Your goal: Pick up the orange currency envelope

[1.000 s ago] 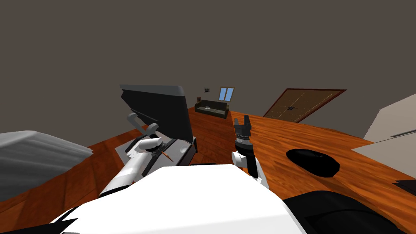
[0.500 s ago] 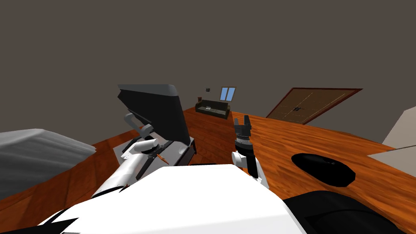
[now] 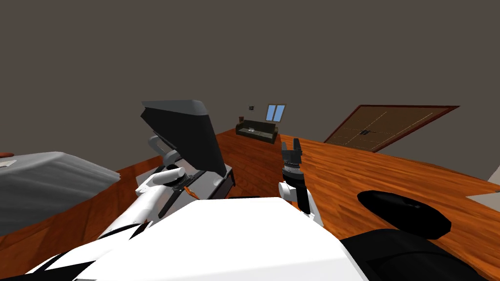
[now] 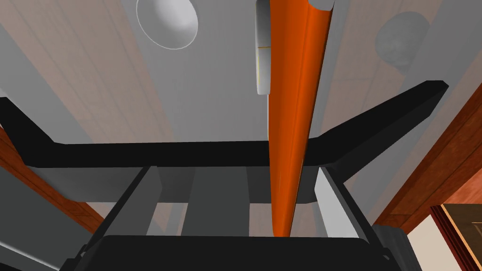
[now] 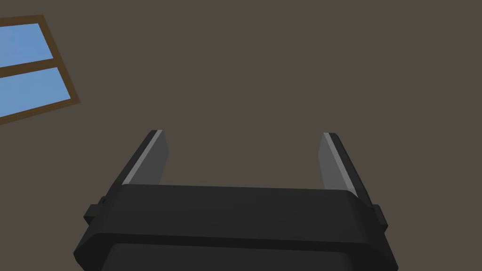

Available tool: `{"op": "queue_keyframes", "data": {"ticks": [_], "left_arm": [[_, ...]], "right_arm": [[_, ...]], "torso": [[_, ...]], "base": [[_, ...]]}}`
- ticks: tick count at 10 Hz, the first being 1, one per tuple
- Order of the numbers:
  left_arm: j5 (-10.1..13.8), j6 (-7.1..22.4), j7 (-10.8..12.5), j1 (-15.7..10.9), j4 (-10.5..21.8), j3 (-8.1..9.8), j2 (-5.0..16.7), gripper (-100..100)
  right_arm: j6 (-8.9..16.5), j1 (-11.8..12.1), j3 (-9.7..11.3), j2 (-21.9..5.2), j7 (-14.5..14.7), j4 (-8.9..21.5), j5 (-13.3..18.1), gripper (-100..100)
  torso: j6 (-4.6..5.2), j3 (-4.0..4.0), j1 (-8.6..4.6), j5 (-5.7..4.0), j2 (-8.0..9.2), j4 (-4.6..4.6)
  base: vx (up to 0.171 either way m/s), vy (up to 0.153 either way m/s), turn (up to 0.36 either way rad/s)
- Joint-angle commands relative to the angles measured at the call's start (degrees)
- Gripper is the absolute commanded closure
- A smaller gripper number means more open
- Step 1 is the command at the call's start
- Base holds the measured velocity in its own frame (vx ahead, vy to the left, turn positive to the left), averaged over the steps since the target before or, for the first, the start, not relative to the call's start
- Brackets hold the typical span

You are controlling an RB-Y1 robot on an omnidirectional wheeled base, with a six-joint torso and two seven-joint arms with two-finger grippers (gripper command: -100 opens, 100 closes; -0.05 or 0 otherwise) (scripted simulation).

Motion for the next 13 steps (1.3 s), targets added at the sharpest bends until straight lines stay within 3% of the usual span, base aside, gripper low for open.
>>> {"op": "queue_keyframes", "data": {"ticks": [1, 2, 3, 5, 6, 7, 8, 9, 10, 11, 13], "left_arm": [[1.6, -1.9, -2.9, 0.0, 2.9, 0.59, 1.1, -100], [1.6, -1.9, -3.9, 0.0, 4.5, 0.59, 1.1, -100], [4.3, -4.6, -5.9, -0.2, 6.3, 1.62, 3.4, -100], [4.5, -4.6, -8.5, -0.2, 9.4, 1.62, 3.4, -100], [7.2, -7.3, -10.6, -0.5, 11.9, 2.66, 5.7, -100], [7.4, -7.3, -12.5, -0.5, 14.2, 2.66, 5.7, -100], [7.4, -7.3, -13.1, -0.5, 14.2, 2.66, 5.7, -100], [10.2, -10.1, -15.5, -0.7, 17.0, 3.69, 8.0, -100], [10.2, -10.1, -17.2, -0.7, 18.6, 3.69, 8.0, -100], [12.9, -12.6, -19.0, -1.0, 20.7, 4.72, 10.3, -100], [13.1, -12.8, -22.3, -1.0, 24.0, 4.72, 10.3, -100]], "right_arm": [[0.0, 0.0, 0.0, 0.0, 0.0, 0.0, 0.0, 0], [0.0, 0.0, 0.0, 0.0, 0.0, 0.0, 0.0, 0], [0.0, 0.0, 0.0, 0.0, 0.0, 0.0, 0.0, 0], [0.0, 0.0, 0.0, 0.0, 0.0, 0.0, 0.0, 0], [0.0, 0.0, 0.0, 0.0, 0.0, 0.0, 0.0, 0], [0.0, 0.0, 0.0, 0.0, 0.0, 0.0, 0.0, 0], [0.0, 0.0, 0.0, 0.0, 0.0, 0.0, 0.0, 0], [0.0, 0.0, 0.0, 0.0, 0.0, 0.0, 0.0, 0], [0.0, 0.0, 0.0, 0.0, 0.0, 0.0, 0.0, 0], [0.0, 0.0, 0.0, 0.0, 0.0, 0.0, 0.0, 0], [0.0, 0.0, 0.0, 0.0, 0.0, 0.0, 0.0, 0]], "torso": [[0.0, 0.0, 0.0, 0.0, 0.0, 0.0], [0.02, -0.05, -0.08, -0.01, -0.07, -0.03], [0.04, -0.02, 0.0, 0.02, 0.0, -0.03], [0.05, -0.12, -0.1, 0.03, -0.17, -0.07], [0.06, -0.07, 0.07, 0.14, -0.04, -0.08], [0.01, -0.09, 0.08, 0.18, -0.08, -0.1], [0.04, -0.14, 0.0, 0.18, -0.15, -0.12], [0.08, -0.12, 0.1, 0.28, -0.09, -0.14], [0.05, -0.16, 0.02, 0.27, -0.17, -0.15], [0.08, -0.18, 0.02, 0.27, -0.19, -0.16], [0.09, -0.23, -0.09, 0.24, -0.27, -0.18]], "base": [[0.082, -0.097, 0.091], [0.044, -0.059, -0.005], [0.09, -0.108, 0.125], [0.062, -0.081, 0.029], [0.054, -0.08, 0.096], [0.082, -0.113, 0.089], [0.044, -0.068, 0.015], [0.072, -0.101, 0.105], [0.075, -0.105, 0.081], [0.112, -0.144, 0.133], [0.057, -0.098, 0.024]]}}
